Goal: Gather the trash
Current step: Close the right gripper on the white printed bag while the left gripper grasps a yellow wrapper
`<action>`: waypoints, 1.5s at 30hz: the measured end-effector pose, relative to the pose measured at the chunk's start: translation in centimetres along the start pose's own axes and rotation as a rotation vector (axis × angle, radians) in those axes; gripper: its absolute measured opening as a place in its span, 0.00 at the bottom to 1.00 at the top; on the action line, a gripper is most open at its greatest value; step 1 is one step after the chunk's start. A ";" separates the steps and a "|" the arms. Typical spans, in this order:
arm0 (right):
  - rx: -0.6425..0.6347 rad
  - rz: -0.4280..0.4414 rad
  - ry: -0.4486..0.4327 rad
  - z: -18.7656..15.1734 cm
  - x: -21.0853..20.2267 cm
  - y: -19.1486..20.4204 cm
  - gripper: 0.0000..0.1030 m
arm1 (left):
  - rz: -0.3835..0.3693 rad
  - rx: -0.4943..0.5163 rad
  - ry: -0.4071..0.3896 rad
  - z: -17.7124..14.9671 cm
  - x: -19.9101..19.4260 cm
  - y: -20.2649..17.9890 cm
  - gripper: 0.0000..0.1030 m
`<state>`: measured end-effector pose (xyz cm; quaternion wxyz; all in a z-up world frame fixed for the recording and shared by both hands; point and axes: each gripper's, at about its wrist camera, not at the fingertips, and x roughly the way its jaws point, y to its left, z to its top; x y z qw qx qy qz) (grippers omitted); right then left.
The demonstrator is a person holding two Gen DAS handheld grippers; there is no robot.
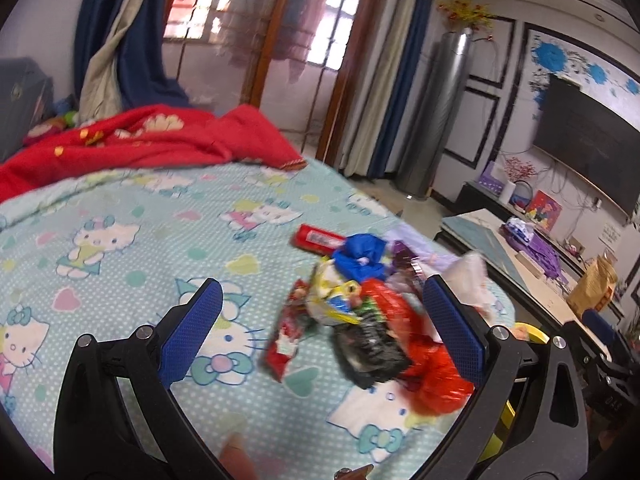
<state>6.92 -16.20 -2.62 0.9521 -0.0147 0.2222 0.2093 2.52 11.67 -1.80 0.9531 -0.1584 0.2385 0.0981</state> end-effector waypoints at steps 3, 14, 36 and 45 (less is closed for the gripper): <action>0.007 0.004 0.047 -0.2 1.5 -0.3 0.94 | -0.003 -0.017 0.067 0.4 1.8 0.9 0.89; -0.026 0.072 0.181 -1.8 5.9 0.1 0.94 | -0.052 -0.018 0.185 0.6 5.8 0.8 0.87; -0.052 0.175 0.205 -3.2 5.8 -0.2 0.54 | -0.125 -0.045 0.267 -0.1 7.6 0.9 0.26; -0.042 0.220 0.203 -3.1 5.3 -0.1 0.40 | -0.136 -0.047 0.227 0.0 6.5 1.5 0.24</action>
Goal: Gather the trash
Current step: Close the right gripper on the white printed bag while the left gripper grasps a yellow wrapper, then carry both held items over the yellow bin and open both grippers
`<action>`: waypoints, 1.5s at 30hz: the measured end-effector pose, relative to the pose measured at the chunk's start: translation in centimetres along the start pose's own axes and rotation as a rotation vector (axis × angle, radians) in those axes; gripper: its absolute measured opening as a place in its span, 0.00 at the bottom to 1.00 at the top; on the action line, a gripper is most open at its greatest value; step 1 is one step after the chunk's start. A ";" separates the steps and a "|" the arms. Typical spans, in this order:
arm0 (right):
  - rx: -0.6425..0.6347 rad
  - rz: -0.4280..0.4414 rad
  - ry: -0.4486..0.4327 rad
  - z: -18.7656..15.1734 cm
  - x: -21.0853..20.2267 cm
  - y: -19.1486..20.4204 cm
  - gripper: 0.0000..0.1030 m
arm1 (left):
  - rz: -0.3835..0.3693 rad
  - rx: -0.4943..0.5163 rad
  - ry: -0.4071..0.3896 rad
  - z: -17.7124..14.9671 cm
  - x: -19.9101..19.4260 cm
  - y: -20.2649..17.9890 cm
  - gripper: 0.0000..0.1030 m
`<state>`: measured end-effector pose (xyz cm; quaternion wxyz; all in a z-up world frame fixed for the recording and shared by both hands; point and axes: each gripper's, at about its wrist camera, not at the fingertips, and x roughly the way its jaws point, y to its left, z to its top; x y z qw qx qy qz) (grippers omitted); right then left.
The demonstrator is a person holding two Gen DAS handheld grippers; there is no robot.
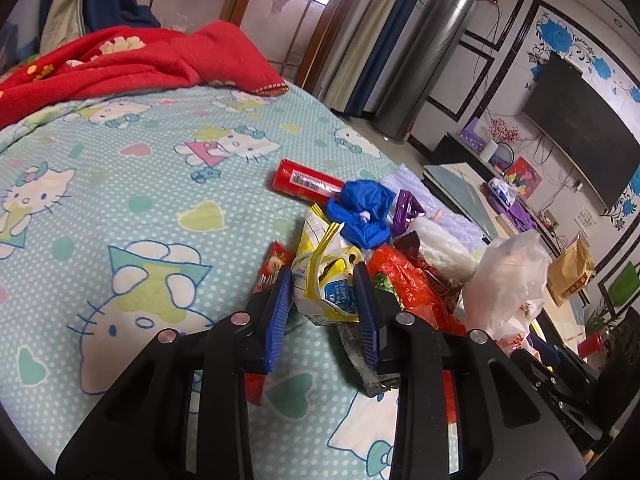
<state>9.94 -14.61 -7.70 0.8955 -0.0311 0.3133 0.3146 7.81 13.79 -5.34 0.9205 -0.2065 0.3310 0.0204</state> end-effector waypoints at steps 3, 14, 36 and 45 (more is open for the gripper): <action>0.004 0.016 -0.018 0.1 -0.4 0.0 0.39 | -0.007 -0.009 -0.032 0.2 -1.1 0.1 0.23; 0.032 0.000 -0.106 1.4 -2.3 -0.8 0.37 | -0.011 0.049 -0.154 1.4 -5.3 -1.4 0.23; 0.126 -0.089 -0.196 2.7 -6.2 -4.8 0.37 | -0.100 0.170 -0.238 0.9 -7.9 -7.7 0.23; 0.189 -0.146 -0.209 2.4 -7.9 -7.5 0.37 | -0.198 0.244 -0.192 -0.9 -6.7 -12.3 0.21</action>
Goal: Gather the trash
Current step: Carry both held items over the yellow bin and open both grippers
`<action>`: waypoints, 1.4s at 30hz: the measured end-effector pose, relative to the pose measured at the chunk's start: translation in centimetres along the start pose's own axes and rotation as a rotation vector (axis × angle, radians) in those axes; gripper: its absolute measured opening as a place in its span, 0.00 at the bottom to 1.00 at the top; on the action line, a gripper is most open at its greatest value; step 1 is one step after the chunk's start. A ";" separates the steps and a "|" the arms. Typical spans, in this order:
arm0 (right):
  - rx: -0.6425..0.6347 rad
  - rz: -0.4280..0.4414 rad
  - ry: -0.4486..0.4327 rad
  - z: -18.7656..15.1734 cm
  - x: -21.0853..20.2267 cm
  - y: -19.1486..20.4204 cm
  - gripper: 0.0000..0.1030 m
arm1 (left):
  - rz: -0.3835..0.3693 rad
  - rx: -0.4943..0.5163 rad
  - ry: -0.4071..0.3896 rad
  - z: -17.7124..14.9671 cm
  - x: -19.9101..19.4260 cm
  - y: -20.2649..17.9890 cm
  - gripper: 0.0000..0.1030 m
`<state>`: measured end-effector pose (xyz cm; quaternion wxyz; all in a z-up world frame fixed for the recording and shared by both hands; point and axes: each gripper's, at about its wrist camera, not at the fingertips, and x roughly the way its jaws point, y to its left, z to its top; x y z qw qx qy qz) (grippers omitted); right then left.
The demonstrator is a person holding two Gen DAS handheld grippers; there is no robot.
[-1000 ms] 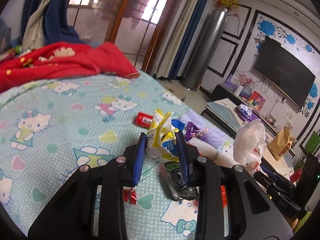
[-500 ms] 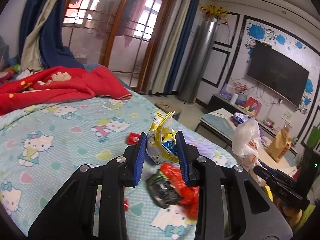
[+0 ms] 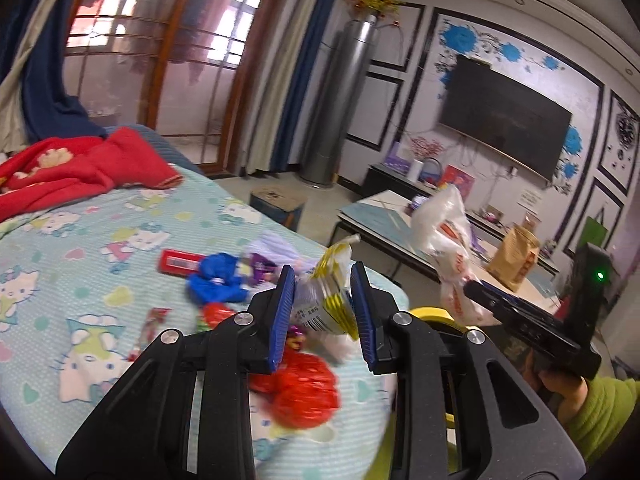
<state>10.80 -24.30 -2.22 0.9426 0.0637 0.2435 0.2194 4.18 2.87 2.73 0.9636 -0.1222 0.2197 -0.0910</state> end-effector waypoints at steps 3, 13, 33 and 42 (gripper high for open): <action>0.013 -0.022 -0.003 -0.1 -0.4 -1.0 0.37 | -0.027 0.018 0.011 -0.3 0.7 -1.3 0.18; 0.052 -0.093 -0.022 -0.2 -2.2 -4.5 0.37 | -0.127 0.063 0.096 -1.4 4.8 -4.9 0.17; 0.216 -0.248 0.115 -3.5 -2.7 -11.7 0.37 | -0.295 0.162 0.216 -3.5 11.9 -13.5 0.17; 0.328 -0.308 0.168 -5.0 -2.8 -14.8 0.37 | -0.344 0.166 0.265 -4.7 14.4 -15.7 0.17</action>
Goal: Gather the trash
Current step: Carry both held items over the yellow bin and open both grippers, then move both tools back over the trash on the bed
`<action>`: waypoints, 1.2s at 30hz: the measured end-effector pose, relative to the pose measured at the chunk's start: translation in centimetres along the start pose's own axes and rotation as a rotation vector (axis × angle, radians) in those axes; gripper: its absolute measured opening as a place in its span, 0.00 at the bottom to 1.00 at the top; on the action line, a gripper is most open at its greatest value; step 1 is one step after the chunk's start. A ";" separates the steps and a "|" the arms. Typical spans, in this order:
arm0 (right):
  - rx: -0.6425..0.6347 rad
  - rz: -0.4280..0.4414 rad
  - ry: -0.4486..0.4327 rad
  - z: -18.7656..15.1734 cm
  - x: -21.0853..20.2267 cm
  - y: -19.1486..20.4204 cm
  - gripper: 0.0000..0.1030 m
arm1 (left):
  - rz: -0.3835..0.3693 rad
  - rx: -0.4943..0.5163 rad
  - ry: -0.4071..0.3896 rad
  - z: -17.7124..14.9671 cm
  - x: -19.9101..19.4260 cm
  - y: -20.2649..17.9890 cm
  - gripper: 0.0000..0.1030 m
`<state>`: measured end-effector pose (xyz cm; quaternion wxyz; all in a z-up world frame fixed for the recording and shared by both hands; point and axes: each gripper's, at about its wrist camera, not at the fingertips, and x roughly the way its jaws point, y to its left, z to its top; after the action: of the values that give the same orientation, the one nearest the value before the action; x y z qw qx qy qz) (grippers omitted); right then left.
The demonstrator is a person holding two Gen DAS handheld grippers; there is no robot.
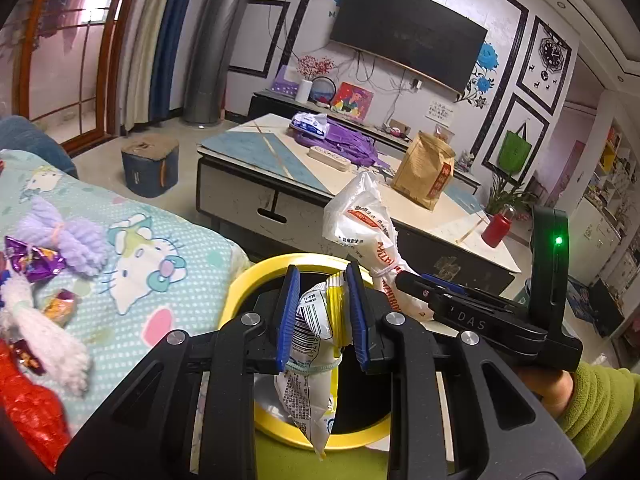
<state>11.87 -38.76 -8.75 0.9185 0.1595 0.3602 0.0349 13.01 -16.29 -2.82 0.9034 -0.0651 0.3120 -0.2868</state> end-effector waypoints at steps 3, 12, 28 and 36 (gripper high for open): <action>0.010 -0.005 0.020 -0.2 0.4 -0.3 0.37 | -0.012 0.000 0.012 0.0 0.8 -0.3 0.18; 0.025 -0.018 0.076 -0.2 1.7 -0.7 0.45 | -0.016 -0.018 0.026 0.0 1.4 0.3 0.22; -0.029 -0.026 0.042 -0.3 1.2 1.2 0.62 | 0.075 -0.079 -0.045 0.1 -2.4 2.1 0.89; -0.113 0.009 -0.042 -0.1 -0.8 3.7 0.67 | 0.151 -0.093 -0.093 0.3 -4.6 3.5 0.89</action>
<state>11.47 -35.36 -7.11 0.9333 0.1098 0.3374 0.0559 11.89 -10.86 -1.13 0.9320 -0.0963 0.2869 -0.1996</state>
